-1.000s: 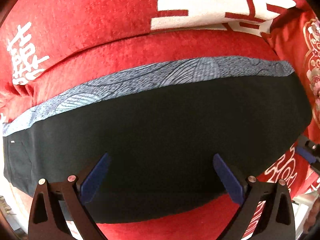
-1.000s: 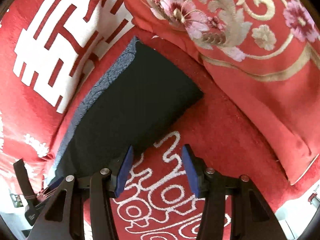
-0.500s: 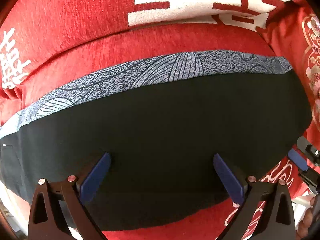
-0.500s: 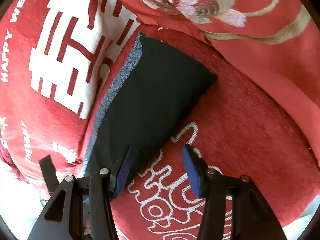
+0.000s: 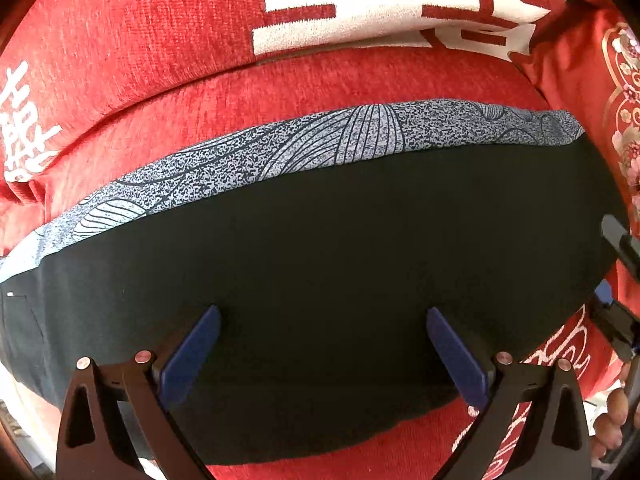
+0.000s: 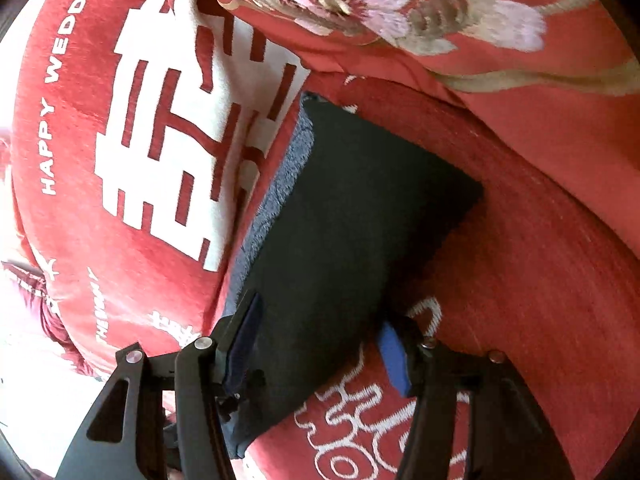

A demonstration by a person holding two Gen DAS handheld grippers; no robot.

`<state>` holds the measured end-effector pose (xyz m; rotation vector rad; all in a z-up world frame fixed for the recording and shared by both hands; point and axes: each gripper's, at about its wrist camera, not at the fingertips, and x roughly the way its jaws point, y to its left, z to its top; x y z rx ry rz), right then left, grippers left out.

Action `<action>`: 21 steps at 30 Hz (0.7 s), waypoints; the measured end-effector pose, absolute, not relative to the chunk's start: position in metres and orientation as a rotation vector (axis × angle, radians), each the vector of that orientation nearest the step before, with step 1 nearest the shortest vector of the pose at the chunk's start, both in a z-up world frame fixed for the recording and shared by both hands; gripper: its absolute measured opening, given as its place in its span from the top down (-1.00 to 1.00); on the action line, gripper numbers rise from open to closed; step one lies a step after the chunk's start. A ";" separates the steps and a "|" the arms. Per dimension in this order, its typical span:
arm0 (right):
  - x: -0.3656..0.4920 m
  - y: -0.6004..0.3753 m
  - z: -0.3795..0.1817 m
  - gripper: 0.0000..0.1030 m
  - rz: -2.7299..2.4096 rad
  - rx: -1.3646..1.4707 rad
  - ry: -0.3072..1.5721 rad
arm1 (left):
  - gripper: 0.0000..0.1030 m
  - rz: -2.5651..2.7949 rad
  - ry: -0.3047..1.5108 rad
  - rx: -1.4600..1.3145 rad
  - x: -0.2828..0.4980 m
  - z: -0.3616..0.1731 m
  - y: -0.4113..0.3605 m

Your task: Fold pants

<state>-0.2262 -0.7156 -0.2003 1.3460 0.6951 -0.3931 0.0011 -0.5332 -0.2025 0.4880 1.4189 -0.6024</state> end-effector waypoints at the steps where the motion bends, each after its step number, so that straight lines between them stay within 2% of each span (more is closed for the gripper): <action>1: -0.223 -0.716 -0.200 -0.18 -0.391 1.336 0.694 | -1.00 -0.602 1.419 0.488 0.001 -0.202 -0.534; 5: -0.206 -0.723 -0.207 -0.18 -0.382 1.364 0.689 | -1.00 -0.601 1.419 0.484 0.002 -0.204 -0.533; 6: -0.202 -0.726 -0.210 -0.08 -0.394 1.393 0.702 | -1.00 -0.603 1.426 0.481 0.003 -0.205 -0.533; 7: -0.200 -0.728 -0.211 0.04 -0.404 1.406 0.722 | -1.00 -0.606 1.435 0.478 0.004 -0.204 -0.529; 8: -0.198 -0.729 -0.211 0.48 -0.409 1.406 0.740 | -1.00 -0.610 1.446 0.473 0.007 -0.205 -0.529; 9: -0.198 -0.730 -0.210 0.66 -0.407 1.402 0.753 | -0.87 -0.610 1.453 0.462 0.011 -0.205 -0.528; 10: -0.198 -0.729 -0.206 0.67 -0.399 1.393 0.752 | -0.72 -0.600 1.441 0.438 0.013 -0.199 -0.526; 11: -0.198 -0.729 -0.202 0.68 -0.392 1.381 0.753 | -0.46 -0.607 1.430 0.421 0.017 -0.196 -0.523; 12: -0.197 -0.727 -0.194 0.69 -0.378 1.354 0.752 | -0.33 -0.623 1.415 0.406 0.019 -0.191 -0.523; 15: -0.194 -0.722 -0.172 0.69 -0.336 1.296 0.736 | -0.33 -0.684 1.349 0.403 0.014 -0.179 -0.532; 21: -0.175 -0.705 -0.140 0.69 -0.310 1.166 0.767 | -0.33 -0.697 1.300 0.505 -0.013 -0.202 -0.549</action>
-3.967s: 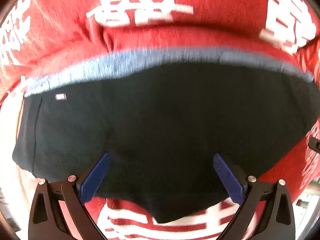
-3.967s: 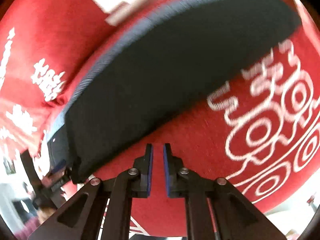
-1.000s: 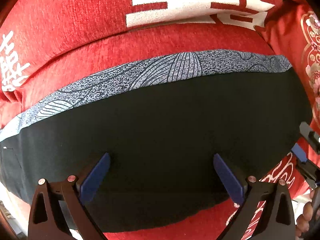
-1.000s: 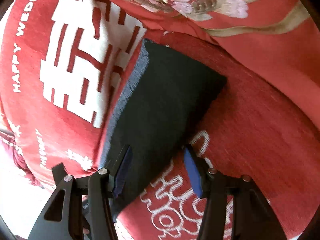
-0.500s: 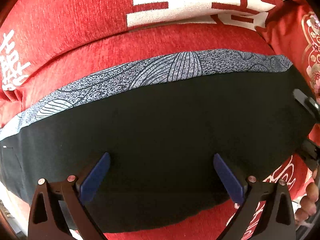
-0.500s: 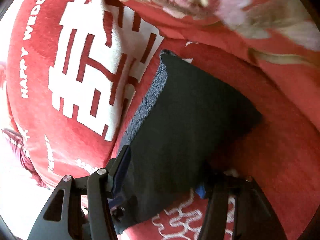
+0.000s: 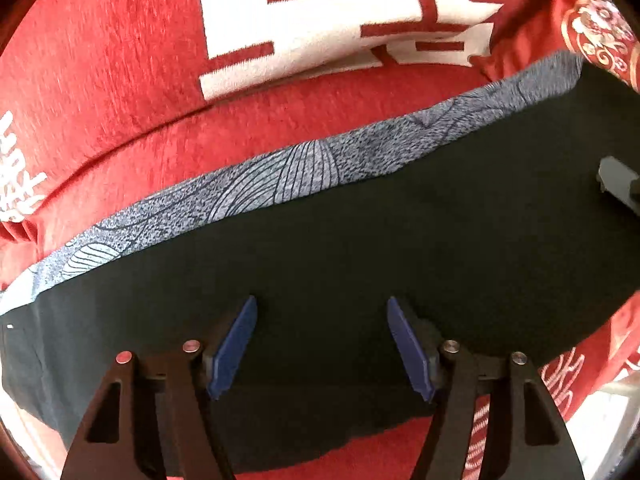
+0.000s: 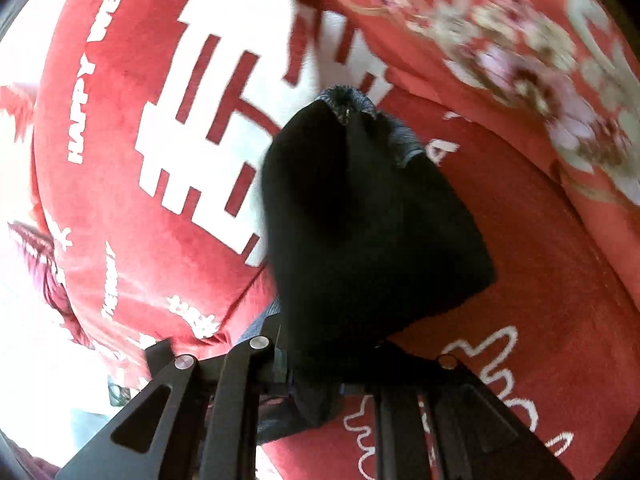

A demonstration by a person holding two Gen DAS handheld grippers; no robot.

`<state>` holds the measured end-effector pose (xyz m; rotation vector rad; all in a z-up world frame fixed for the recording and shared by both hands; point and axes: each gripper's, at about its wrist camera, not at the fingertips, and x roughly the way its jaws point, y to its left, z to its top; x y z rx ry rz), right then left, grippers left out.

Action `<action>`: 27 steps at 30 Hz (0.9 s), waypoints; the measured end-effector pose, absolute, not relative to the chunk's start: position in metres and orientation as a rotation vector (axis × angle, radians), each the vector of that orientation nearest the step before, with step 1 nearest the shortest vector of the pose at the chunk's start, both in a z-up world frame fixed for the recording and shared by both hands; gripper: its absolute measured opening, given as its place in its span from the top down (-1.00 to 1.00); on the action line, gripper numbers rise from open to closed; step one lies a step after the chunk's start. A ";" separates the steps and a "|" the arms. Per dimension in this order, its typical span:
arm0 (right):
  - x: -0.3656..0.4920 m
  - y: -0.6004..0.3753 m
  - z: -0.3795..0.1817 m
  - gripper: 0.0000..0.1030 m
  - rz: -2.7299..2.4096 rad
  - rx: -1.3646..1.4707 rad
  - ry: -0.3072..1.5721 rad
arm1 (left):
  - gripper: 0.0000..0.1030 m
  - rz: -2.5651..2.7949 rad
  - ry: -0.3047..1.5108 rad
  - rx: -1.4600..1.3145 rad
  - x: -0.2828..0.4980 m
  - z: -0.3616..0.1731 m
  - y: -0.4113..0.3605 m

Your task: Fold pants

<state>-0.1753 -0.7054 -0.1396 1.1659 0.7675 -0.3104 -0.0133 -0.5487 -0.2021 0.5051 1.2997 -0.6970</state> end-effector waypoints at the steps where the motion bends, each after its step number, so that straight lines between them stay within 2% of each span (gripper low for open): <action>1: -0.172 -0.701 -0.135 0.69 -0.310 1.130 0.780 | -0.33 -0.701 1.293 0.503 -0.014 -0.203 -0.548; 8: -0.136 -0.666 -0.099 0.69 -0.302 0.910 0.844 | -0.38 -0.784 1.316 0.460 -0.005 -0.202 -0.541; 14: -0.102 -0.615 -0.066 0.69 -0.312 0.645 0.918 | -0.39 -0.748 1.296 0.320 0.026 -0.173 -0.471; 16: -0.087 -0.591 -0.061 0.68 -0.312 0.545 0.948 | -0.62 -0.731 1.298 0.297 0.039 -0.167 -0.442; 18: -0.070 -0.563 -0.061 0.63 -0.308 0.462 0.980 | -0.67 -0.700 1.302 0.260 0.055 -0.163 -0.407; 23: -0.025 -0.478 -0.088 0.52 -0.277 0.246 1.085 | -0.67 -0.562 1.331 0.246 0.094 -0.171 -0.316; 27: 0.011 -0.401 -0.148 0.36 -0.253 0.026 1.237 | -0.67 -0.461 1.359 0.227 0.120 -0.186 -0.258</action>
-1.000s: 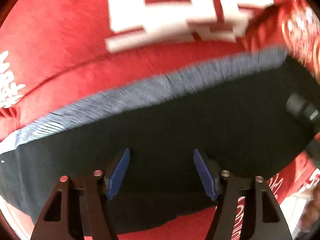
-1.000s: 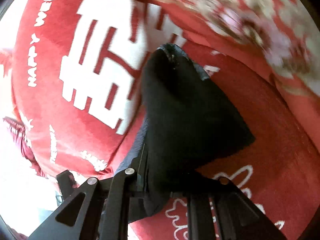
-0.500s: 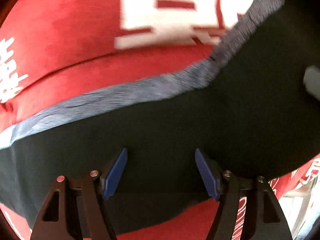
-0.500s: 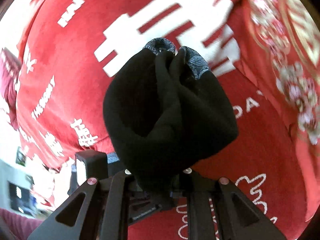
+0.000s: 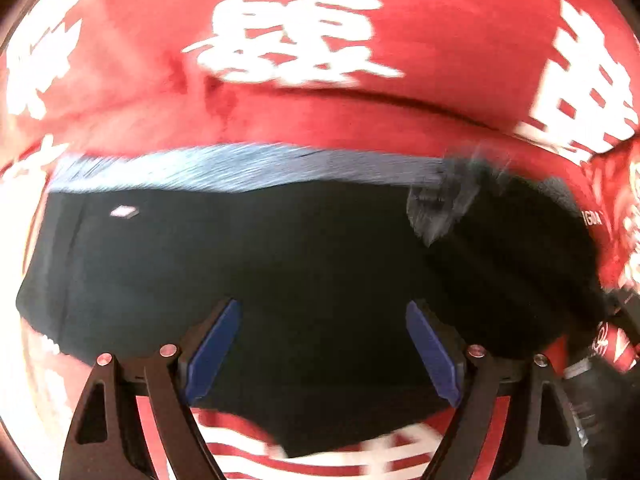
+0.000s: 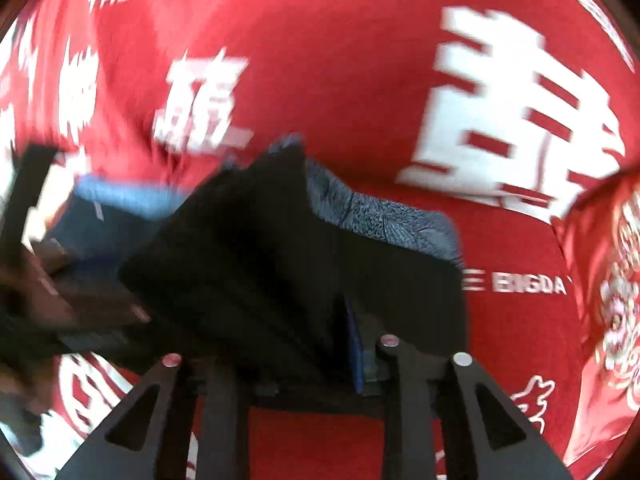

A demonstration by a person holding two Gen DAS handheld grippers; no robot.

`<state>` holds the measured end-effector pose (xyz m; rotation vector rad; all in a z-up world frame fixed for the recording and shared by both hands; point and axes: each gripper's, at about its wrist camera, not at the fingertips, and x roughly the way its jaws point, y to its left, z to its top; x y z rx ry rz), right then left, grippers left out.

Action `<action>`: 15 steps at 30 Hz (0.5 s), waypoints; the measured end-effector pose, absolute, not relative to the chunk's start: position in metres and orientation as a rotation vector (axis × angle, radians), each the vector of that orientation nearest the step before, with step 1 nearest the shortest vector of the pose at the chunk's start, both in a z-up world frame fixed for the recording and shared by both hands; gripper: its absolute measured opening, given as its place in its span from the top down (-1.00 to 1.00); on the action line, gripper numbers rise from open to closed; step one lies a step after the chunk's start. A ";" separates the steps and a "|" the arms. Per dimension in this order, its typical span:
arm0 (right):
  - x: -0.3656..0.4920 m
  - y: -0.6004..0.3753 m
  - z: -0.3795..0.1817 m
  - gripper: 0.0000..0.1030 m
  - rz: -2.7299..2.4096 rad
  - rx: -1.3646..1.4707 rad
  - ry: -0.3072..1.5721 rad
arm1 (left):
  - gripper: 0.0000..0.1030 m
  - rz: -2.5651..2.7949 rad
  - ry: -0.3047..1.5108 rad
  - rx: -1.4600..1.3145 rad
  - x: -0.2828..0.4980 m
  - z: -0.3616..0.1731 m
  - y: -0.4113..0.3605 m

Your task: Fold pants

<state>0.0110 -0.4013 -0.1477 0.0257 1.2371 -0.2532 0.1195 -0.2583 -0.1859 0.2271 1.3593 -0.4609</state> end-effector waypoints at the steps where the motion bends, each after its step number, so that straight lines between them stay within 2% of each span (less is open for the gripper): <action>1: 0.015 -0.383 -0.164 0.34 -0.259 -0.050 1.277 | -0.67 -0.447 1.362 0.226 0.123 -0.189 -0.247; 4: 0.017 -0.338 -0.185 0.12 -0.303 -0.334 1.316 | -0.67 -0.435 1.372 0.223 0.131 -0.194 -0.229; 5: 0.013 -0.328 -0.182 0.10 -0.284 -0.368 1.305 | -0.67 -0.440 1.376 0.214 0.134 -0.195 -0.224; 8: -0.003 -0.327 -0.157 -0.02 -0.197 -0.245 1.280 | -0.67 -0.482 1.384 0.200 0.135 -0.189 -0.226; 12: -0.026 -0.386 -0.130 -0.02 -0.149 0.250 1.234 | -0.67 -0.615 1.402 0.167 0.130 -0.171 -0.260; 13: -0.035 -0.419 -0.130 -0.02 -0.164 0.473 1.207 | -0.67 -0.661 1.404 0.162 0.127 -0.167 -0.270; 15: -0.049 -0.454 -0.141 -0.02 -0.190 0.739 1.171 | -0.67 -0.746 1.418 0.163 0.121 -0.163 -0.292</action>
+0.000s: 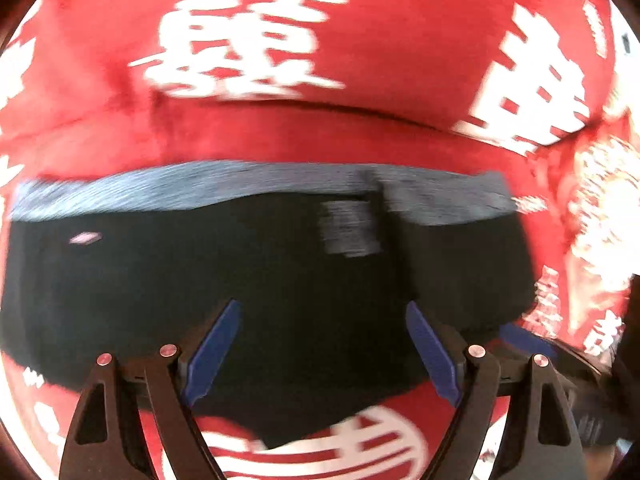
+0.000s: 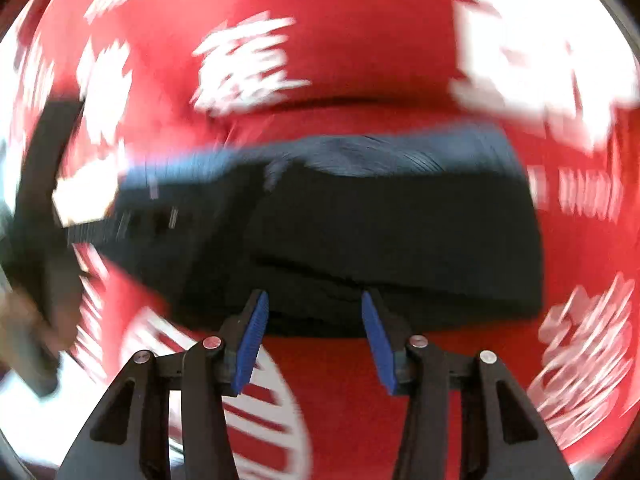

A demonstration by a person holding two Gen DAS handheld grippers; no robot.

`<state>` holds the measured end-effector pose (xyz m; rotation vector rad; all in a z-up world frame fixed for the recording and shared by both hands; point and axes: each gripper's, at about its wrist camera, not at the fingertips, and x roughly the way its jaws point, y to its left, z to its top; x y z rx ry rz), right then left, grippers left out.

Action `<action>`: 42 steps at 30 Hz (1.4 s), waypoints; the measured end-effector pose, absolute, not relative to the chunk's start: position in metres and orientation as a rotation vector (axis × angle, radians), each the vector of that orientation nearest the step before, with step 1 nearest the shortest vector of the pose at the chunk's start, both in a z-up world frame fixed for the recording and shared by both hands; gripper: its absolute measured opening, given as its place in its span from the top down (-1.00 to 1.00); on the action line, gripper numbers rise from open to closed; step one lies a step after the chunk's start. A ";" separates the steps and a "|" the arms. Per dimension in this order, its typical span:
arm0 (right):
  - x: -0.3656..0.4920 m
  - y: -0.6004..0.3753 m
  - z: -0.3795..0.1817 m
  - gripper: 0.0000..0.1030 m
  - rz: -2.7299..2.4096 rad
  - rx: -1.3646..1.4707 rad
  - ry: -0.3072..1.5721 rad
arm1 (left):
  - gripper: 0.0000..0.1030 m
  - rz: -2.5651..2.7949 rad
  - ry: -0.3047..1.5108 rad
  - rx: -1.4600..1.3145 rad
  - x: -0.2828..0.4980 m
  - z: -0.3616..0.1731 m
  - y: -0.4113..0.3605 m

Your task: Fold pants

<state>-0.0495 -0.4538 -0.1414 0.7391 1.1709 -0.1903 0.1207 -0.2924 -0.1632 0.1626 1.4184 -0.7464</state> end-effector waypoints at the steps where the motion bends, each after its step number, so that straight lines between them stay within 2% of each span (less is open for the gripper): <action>1: -0.058 -0.472 -0.150 -0.02 -0.203 0.885 1.143 | -0.67 -0.785 1.432 0.160 0.118 -0.164 -0.305; 4: -0.081 -0.502 -0.170 -0.03 -0.190 1.194 1.032 | -0.67 -0.836 1.459 0.175 0.108 -0.165 -0.325; 5: -0.085 -0.507 -0.175 -0.02 -0.184 1.252 1.011 | -0.62 -0.840 1.460 0.188 0.103 -0.162 -0.330; 6: -0.088 -0.509 -0.180 -0.02 -0.183 1.292 1.002 | -0.46 -0.844 1.464 0.196 0.100 -0.163 -0.334; 10: -0.092 -0.510 -0.194 -0.02 -0.180 1.376 0.961 | -0.32 -0.850 1.524 0.179 0.104 -0.179 -0.342; 11: -0.091 -0.510 -0.197 -0.02 -0.180 1.395 0.952 | -0.01 -0.848 1.531 0.181 0.103 -0.182 -0.344; 12: -0.090 -0.512 -0.204 -0.02 -0.183 1.431 0.943 | 0.09 -0.847 1.546 0.187 0.102 -0.185 -0.345; 13: -0.090 -0.514 -0.209 -0.02 -0.185 1.469 0.936 | 0.10 -0.841 1.555 0.188 0.102 -0.187 -0.345; 14: -0.089 -0.517 -0.213 0.05 -0.185 1.497 0.925 | 0.25 -0.839 1.551 0.179 0.102 -0.188 -0.345; 15: -0.088 -0.517 -0.217 0.49 -0.185 1.526 0.913 | 0.32 -0.837 1.547 0.178 0.101 -0.187 -0.344; 16: -0.087 -0.518 -0.219 0.79 -0.202 1.524 0.927 | 0.33 -0.837 1.544 0.174 0.101 -0.184 -0.343; 17: -0.086 -0.519 -0.218 0.90 -0.205 1.509 0.935 | 0.35 -0.839 1.530 0.165 0.101 -0.178 -0.340; 23: -0.081 -0.505 -0.177 0.91 -0.091 1.375 0.950 | 0.35 -0.863 1.452 0.210 0.079 -0.153 -0.314; 25: -0.081 -0.496 -0.187 0.91 -0.095 1.372 1.006 | 0.35 -0.817 1.461 0.266 0.072 -0.169 -0.307; 28: -0.081 -0.489 -0.220 0.91 -0.138 1.391 1.075 | 0.35 -0.781 1.476 0.210 0.074 -0.187 -0.300; 31: -0.080 -0.494 -0.234 0.95 -0.117 1.447 1.086 | 0.34 -0.770 1.450 0.233 0.073 -0.185 -0.303; 32: -0.078 -0.496 -0.230 0.87 -0.095 1.426 1.104 | 0.28 -0.768 1.446 0.245 0.072 -0.183 -0.304; 33: -0.072 -0.495 -0.220 0.80 -0.061 1.356 1.150 | 0.01 -0.755 1.439 0.264 0.072 -0.180 -0.304; 34: -0.068 -0.494 -0.209 0.70 -0.025 1.289 1.186 | -0.09 -0.739 1.429 0.277 0.073 -0.176 -0.302; 36: -0.066 -0.496 -0.185 0.00 0.048 1.189 1.197 | -0.11 -0.727 1.414 0.274 0.077 -0.167 -0.297; 37: -0.067 -0.503 -0.164 -0.11 0.080 1.120 1.162 | -0.11 -0.710 1.407 0.272 0.081 -0.161 -0.294; 40: -0.071 -0.538 -0.132 -0.14 0.062 1.015 1.067 | -0.11 -0.675 1.377 0.266 0.091 -0.145 -0.292; 42: -0.073 -0.574 -0.132 -0.14 -0.024 1.025 1.035 | -0.11 -0.673 1.358 0.263 0.097 -0.138 -0.301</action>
